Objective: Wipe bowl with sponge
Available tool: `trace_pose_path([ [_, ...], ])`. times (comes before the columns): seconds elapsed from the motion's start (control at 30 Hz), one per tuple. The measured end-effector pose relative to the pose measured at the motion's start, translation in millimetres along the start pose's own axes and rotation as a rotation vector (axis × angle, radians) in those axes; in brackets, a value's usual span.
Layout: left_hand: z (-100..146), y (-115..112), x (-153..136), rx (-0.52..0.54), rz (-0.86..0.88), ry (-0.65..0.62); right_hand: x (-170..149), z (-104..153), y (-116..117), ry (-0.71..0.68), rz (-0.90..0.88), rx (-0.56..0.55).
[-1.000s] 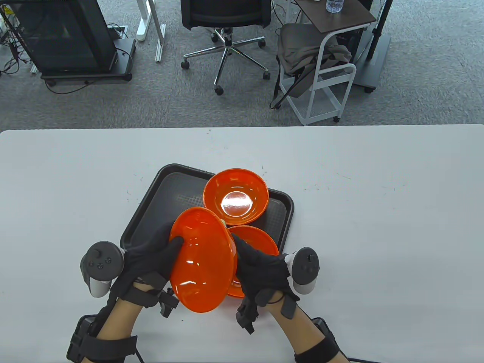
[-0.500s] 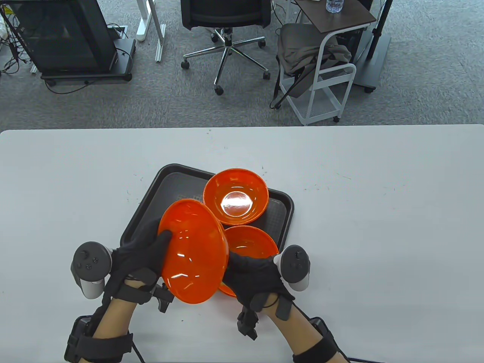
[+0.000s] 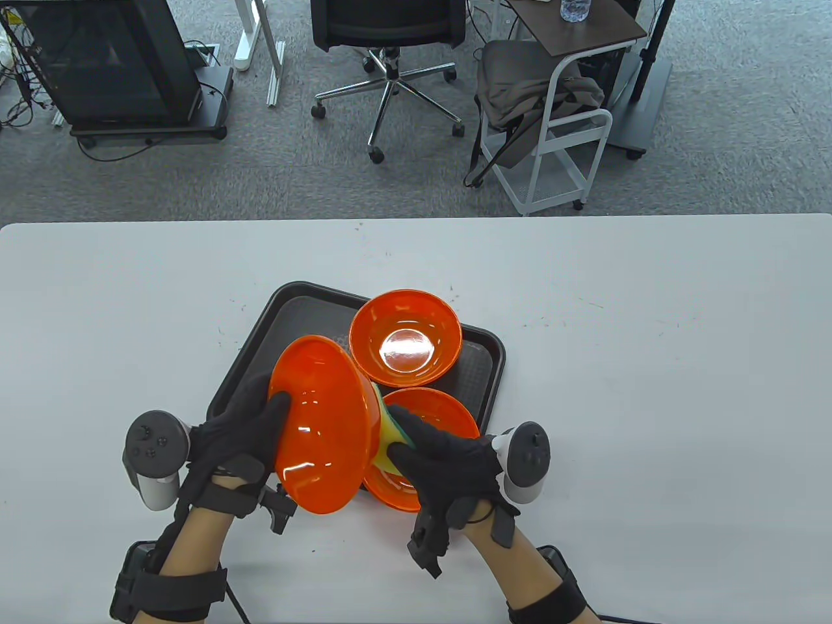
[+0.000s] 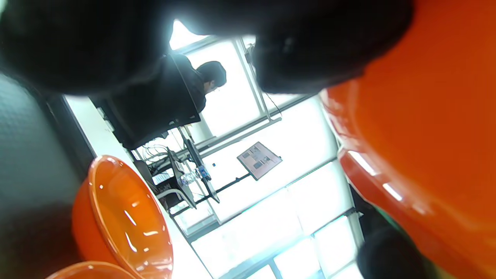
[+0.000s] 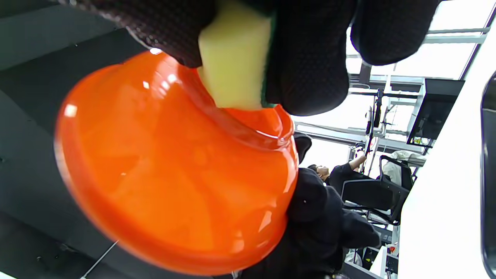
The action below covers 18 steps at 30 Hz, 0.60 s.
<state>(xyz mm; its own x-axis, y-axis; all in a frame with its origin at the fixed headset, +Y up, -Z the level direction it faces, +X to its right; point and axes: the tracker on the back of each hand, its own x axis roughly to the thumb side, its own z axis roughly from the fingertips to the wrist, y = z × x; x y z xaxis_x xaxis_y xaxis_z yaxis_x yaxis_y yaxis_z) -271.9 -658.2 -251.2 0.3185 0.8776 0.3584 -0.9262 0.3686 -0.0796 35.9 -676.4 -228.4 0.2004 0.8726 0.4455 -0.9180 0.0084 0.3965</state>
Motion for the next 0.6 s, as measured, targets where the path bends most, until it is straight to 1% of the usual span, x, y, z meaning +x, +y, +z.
trace_pose_path([
  [0.1, 1, -11, 4, -0.022, -0.004, -0.022, -2, 1, 0, 0.016, 0.008, 0.007],
  [0.2, 2, -11, 5, -0.013, -0.003, -0.043, -5, 1, -1, 0.040, 0.004, 0.038],
  [0.3, 2, -10, 8, 0.011, -0.011, -0.091, -8, -1, 2, 0.075, -0.006, 0.106],
  [0.4, 2, -8, 11, 0.023, -0.043, -0.092, -10, -1, 2, 0.086, -0.023, 0.111],
  [0.53, 2, -2, 7, 0.051, -0.044, -0.061, -8, -2, 2, 0.096, 0.018, 0.135],
  [0.6, 2, 4, 3, 0.086, -0.079, -0.030, -7, -2, 2, 0.111, 0.068, 0.117],
])
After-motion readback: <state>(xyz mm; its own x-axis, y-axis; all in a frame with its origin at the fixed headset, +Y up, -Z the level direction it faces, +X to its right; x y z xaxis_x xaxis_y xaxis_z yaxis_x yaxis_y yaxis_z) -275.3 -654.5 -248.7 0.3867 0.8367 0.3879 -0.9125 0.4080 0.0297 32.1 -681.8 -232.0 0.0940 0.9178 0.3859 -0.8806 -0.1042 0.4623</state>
